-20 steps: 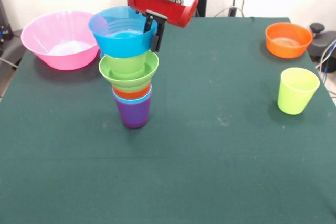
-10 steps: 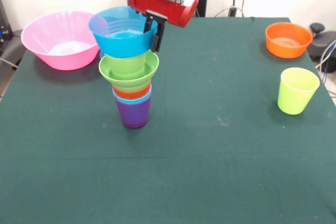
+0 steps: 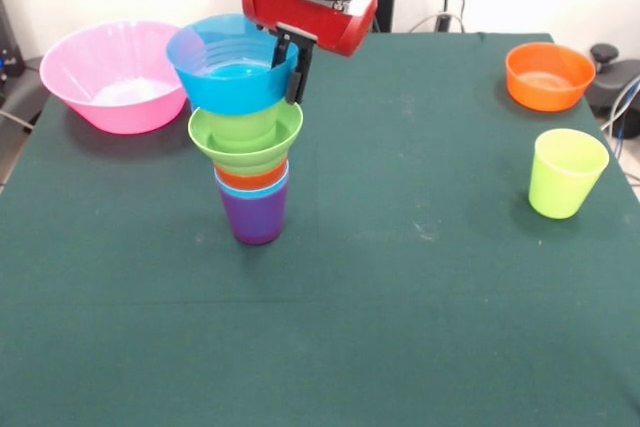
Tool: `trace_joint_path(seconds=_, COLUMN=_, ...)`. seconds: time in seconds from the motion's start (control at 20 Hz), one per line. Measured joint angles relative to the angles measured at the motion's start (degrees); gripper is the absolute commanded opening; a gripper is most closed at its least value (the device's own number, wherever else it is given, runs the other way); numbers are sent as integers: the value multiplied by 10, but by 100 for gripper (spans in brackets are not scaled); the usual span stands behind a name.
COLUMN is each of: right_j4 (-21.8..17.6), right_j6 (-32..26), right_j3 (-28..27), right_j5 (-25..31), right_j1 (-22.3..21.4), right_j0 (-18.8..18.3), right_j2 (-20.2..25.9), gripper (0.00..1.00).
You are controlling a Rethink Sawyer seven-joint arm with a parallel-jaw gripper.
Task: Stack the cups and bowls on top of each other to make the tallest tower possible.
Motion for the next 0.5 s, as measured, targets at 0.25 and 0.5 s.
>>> trace_joint_path(seconds=0.25, right_j4=0, right_j6=0, right_j3=-9, right_j5=0, right_j1=5, right_j0=0, right_j2=0, gripper=0)
trace_joint_path(seconds=0.5, right_j4=0, right_j6=0, right_j3=-21, right_j5=0, right_j1=10, right_j0=0, right_j2=0, gripper=0)
